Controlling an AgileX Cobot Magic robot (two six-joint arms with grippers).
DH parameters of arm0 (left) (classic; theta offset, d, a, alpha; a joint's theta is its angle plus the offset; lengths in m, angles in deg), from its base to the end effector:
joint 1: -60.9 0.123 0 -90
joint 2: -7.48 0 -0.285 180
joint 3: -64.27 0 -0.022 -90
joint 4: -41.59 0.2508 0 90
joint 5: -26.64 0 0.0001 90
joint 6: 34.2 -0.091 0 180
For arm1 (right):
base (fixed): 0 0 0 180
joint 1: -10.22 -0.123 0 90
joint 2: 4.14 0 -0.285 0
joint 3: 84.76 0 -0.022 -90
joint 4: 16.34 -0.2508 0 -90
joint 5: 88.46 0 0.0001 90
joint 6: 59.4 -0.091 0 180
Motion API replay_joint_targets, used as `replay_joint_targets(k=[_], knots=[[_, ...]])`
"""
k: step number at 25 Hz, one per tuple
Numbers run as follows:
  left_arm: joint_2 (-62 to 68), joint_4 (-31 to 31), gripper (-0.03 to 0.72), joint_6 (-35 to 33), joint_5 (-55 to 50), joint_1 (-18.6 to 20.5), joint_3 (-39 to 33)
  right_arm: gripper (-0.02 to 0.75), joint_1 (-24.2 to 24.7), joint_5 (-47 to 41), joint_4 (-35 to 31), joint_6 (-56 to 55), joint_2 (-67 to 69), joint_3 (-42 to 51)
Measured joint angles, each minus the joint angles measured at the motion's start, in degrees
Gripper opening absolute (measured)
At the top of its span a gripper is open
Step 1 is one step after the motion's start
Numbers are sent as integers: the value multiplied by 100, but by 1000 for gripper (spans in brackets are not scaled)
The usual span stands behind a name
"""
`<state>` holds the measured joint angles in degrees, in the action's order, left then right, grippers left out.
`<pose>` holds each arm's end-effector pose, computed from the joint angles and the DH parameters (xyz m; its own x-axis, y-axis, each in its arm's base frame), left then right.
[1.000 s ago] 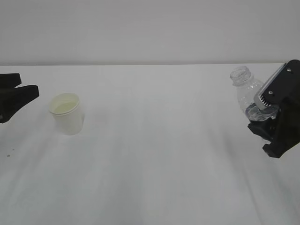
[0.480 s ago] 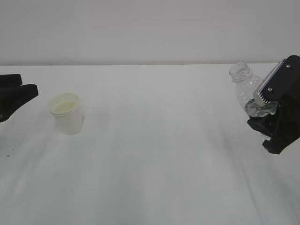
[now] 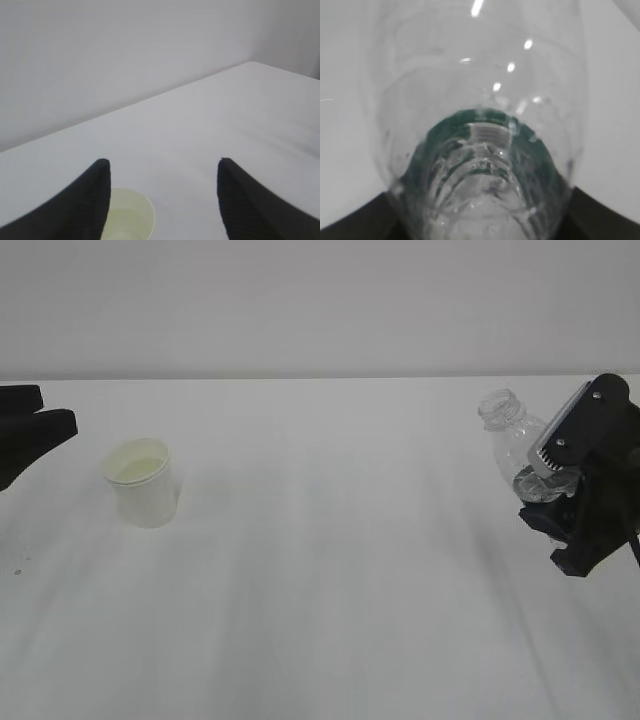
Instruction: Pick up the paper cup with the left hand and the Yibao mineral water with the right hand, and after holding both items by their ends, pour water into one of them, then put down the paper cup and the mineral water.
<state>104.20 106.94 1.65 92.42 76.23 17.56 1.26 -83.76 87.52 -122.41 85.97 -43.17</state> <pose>0.2615 -0.0065 0.2083 -0.1103 0.0299 -0.9935 0.6528 0.7559 -0.0497 0.2646 0.0489 0.1959 -0.3682 -0.7187 -0.5898 -0.6005 0.6681 -0.4393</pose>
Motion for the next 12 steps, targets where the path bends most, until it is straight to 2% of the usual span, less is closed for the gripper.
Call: replay_joint_targets(k=[4, 12], knots=[[-149, 71, 488, 135, -139, 0, 0, 427, 0, 10, 0, 35, 8, -48], [-237, 82, 551, 305, -413, 0, 0, 426, 0, 10, 0, 42, 8, -48]])
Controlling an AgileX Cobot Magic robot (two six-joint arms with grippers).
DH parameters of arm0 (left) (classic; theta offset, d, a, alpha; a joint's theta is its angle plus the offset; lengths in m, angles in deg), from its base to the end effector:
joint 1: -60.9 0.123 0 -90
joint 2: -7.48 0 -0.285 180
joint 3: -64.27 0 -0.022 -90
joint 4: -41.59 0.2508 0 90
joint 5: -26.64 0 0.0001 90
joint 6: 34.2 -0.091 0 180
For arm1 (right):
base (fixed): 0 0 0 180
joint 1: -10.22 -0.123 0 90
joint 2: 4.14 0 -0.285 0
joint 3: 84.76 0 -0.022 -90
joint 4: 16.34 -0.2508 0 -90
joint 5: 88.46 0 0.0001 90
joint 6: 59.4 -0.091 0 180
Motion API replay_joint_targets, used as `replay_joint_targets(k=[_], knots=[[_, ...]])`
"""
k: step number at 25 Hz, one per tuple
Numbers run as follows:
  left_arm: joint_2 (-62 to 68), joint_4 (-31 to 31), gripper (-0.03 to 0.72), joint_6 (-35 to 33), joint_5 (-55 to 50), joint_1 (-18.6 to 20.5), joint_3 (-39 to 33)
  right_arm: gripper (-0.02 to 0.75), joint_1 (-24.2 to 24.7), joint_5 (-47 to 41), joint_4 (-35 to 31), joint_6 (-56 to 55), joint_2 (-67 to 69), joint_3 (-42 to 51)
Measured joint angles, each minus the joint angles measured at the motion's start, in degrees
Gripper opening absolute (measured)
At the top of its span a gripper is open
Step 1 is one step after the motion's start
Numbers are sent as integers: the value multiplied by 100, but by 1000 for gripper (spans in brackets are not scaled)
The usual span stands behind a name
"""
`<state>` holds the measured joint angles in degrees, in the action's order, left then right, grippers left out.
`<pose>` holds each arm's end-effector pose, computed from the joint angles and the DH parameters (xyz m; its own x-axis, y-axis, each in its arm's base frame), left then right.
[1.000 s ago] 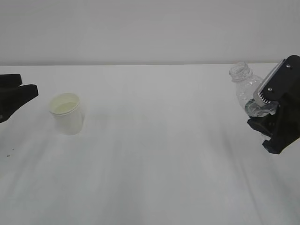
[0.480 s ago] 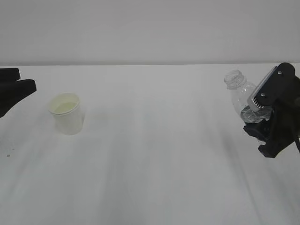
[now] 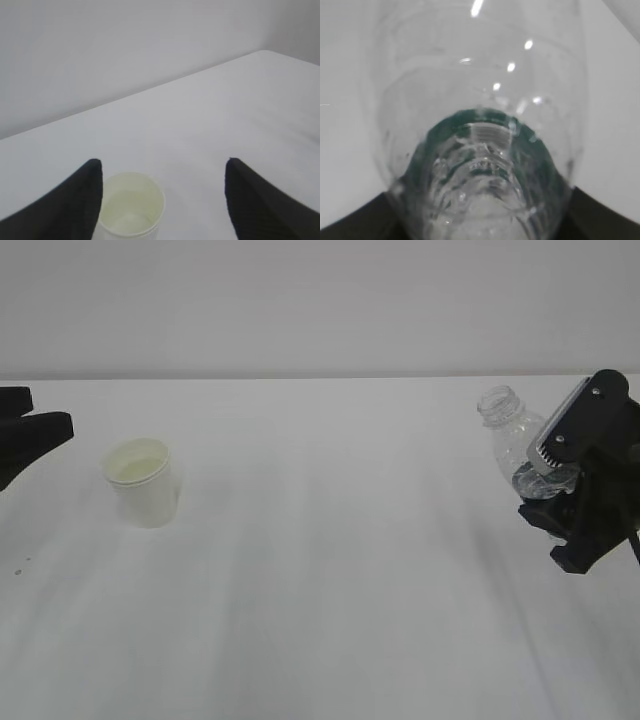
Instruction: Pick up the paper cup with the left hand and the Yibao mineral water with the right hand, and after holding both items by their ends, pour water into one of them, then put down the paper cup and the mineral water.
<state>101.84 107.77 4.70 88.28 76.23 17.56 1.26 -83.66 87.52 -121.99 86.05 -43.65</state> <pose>0.2592 -0.0048 0.2125 -0.1503 0.0465 -0.9875 0.6234 0.7797 -0.0582 0.2664 0.0494 0.1978 -0.3592 -0.7228 -0.5904 -0.6013 0.6630 -0.4460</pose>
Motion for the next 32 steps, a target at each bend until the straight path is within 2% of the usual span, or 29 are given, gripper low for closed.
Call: replay_joint_targets(k=[8, 14, 32], knots=[[0, -62, 561, 76, -657, 94, 0, 427, 0, 4, -10, 0, 0, 0], [-4, -481, 561, 236, -659, 249, 0, 427, 0, 4, -10, 0, 0, 0], [-4, -507, 561, 293, -542, 276, 0, 427, 0, 13, -95, 79, 0, 0]])
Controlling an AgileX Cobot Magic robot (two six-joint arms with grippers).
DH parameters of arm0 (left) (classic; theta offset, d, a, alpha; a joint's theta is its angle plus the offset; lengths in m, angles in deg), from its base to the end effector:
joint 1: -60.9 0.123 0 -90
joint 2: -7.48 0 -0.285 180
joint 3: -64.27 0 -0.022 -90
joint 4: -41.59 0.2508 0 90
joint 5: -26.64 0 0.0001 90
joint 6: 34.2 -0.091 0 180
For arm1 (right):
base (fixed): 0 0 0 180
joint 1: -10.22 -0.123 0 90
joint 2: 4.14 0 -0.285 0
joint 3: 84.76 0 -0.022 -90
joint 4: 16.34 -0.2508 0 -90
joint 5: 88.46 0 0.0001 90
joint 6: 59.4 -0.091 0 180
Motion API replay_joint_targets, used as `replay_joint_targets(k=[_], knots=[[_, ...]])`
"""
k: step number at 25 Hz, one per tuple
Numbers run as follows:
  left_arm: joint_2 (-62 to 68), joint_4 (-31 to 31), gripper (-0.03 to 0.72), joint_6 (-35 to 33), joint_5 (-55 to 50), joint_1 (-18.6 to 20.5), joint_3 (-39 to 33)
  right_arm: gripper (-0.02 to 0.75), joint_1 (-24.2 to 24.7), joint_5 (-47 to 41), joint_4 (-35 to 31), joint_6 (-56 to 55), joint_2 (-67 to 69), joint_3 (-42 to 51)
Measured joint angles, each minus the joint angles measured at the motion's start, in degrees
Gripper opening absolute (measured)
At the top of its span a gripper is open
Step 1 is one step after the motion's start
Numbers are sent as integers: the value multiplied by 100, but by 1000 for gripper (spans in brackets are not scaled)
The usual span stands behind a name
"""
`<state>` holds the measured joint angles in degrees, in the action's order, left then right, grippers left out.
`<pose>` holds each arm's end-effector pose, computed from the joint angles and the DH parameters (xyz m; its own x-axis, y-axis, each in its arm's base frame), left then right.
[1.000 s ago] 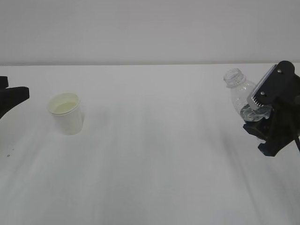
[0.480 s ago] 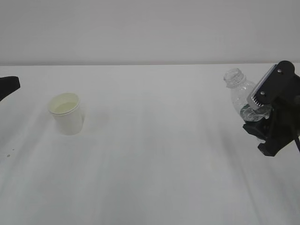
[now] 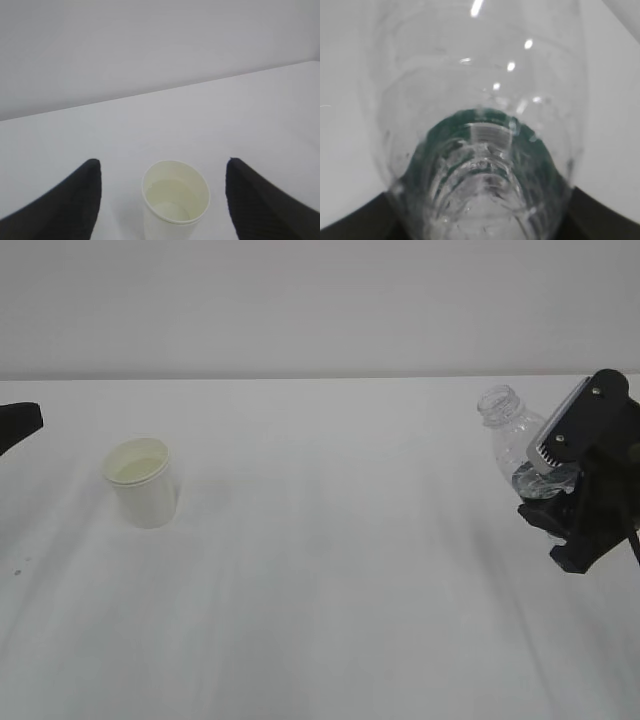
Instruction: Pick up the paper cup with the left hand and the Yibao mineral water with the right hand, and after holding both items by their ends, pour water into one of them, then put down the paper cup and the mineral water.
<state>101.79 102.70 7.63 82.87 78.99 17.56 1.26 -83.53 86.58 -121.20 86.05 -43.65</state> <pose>0.2644 0.0167 0.2097 -0.2215 -0.0298 -0.9747 0.4687 0.8733 -0.1332 0.2664 0.0496 0.1979 -0.3591 -0.7207 -0.5930 -0.6013 0.6646 -0.4435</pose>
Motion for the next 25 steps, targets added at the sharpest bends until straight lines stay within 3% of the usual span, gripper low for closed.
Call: replay_joint_targets(k=[25], knots=[[0, 10, 545, 9, 0, 0, 0, 427, 0, 4, -76, 105, 0, 0]])
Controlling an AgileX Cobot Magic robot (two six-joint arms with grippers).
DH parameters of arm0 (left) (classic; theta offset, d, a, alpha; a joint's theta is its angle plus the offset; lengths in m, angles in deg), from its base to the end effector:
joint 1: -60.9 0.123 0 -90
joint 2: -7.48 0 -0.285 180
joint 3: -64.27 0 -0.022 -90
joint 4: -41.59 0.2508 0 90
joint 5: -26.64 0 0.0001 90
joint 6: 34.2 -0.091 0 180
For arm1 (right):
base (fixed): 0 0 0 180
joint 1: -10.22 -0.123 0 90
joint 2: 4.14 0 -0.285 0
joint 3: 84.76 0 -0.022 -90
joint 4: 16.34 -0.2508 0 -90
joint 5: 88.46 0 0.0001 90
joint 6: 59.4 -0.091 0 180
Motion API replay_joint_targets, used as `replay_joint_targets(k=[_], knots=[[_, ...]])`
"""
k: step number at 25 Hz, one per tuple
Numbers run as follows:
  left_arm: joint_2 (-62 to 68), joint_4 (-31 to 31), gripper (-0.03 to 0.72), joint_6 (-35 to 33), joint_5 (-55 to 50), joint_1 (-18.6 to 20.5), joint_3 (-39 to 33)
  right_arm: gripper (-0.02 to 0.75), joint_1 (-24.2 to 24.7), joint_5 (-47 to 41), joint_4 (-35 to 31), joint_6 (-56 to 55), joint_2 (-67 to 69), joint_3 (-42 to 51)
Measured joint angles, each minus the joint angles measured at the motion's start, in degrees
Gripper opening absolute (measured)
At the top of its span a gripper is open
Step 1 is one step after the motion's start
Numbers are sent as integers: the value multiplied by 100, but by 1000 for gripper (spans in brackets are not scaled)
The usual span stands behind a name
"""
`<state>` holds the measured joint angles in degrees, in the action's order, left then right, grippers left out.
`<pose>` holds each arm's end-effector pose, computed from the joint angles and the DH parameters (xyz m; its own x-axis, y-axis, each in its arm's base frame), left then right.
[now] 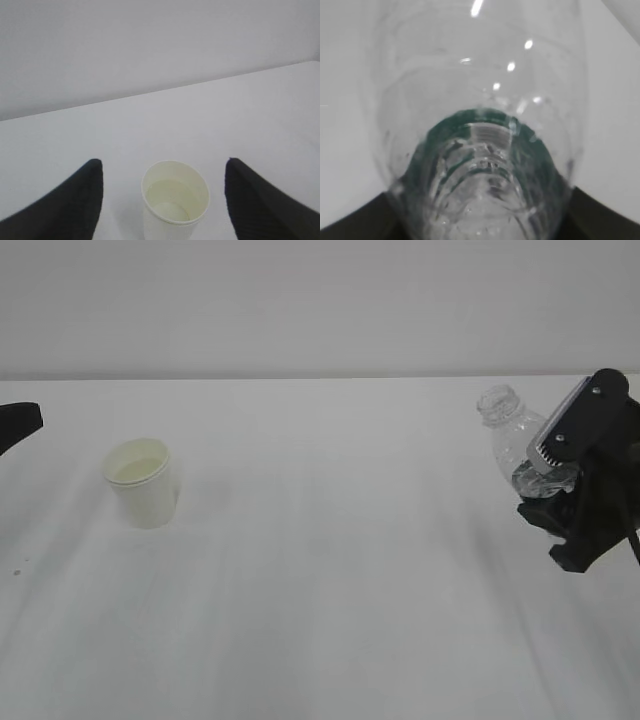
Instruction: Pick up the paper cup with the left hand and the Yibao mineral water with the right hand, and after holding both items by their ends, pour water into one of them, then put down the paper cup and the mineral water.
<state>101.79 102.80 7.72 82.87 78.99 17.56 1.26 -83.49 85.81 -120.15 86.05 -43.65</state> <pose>0.2644 0.0167 0.2096 -0.2226 -0.0299 -0.9744 0.4695 0.8727 -0.1340 0.2664 0.0497 0.1979 -0.3552 -0.7237 -0.5918 -0.6031 0.6610 -0.4464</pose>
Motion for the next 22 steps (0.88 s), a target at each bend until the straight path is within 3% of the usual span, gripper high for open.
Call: replay_joint_targets(k=[2, 7, 13, 20, 22], knots=[[0, 0, 542, 0, 0, 0, 0, 427, 0, 0, -376, 325, 0, 0], [0, 0, 540, 0, 0, 0, 0, 426, 0, 36, -2167, 2009, 0, 0], [0, 0, 540, 0, 0, 0, 0, 426, 0, 210, -3741, 3366, 0, 0], [0, 0, 539, 0, 0, 0, 0, 426, 0, 811, -6577, 5574, 282, 0], [0, 0, 539, 0, 0, 0, 0, 426, 0, 1057, -7061, 5871, 420, 22]])
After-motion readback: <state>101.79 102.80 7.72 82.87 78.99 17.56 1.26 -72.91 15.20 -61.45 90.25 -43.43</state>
